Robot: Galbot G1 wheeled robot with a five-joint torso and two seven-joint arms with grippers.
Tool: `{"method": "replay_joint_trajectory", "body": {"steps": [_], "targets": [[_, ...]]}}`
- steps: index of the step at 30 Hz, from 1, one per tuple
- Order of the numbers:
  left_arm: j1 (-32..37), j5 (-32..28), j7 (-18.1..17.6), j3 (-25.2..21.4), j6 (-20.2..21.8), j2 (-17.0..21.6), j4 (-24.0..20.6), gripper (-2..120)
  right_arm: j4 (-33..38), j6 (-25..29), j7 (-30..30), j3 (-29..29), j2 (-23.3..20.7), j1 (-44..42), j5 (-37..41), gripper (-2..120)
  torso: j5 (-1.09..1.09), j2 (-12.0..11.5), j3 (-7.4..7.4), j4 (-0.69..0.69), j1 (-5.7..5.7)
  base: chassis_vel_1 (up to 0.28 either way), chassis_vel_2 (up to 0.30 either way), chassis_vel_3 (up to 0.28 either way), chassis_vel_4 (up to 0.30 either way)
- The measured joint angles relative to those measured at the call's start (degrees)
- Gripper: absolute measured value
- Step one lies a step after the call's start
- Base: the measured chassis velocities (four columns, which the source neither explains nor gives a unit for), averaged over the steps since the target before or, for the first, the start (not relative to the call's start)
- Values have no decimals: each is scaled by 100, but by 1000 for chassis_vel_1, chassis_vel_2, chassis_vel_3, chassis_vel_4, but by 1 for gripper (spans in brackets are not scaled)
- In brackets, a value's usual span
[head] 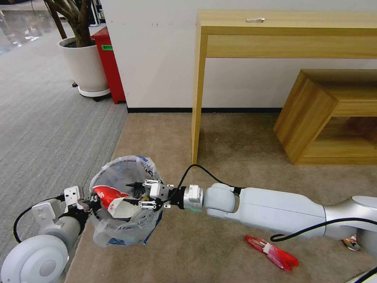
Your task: Pick up the trash bin and place the garbage on the floor into it.
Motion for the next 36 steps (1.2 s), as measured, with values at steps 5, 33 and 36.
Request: {"method": "replay_joint_trajectory", "body": {"steps": [5,33,36], "targets": [[-13,-1,0,0,0,-2,47,0,29,16,-34,41,-24,-31,2,82,0,0,0,0,0,0,0,0,0],[-7,216,108,37,-51,-130,312,0,416,-388,711,2109,-178,-559,518,100,0,0,0,1,0,0,0,0,0],[-26,234,116,37,-60,-133,354,0,494,-496,750,2353,-395,-646,572,100,0,0,0,1,0,0,0,0,0]]}}
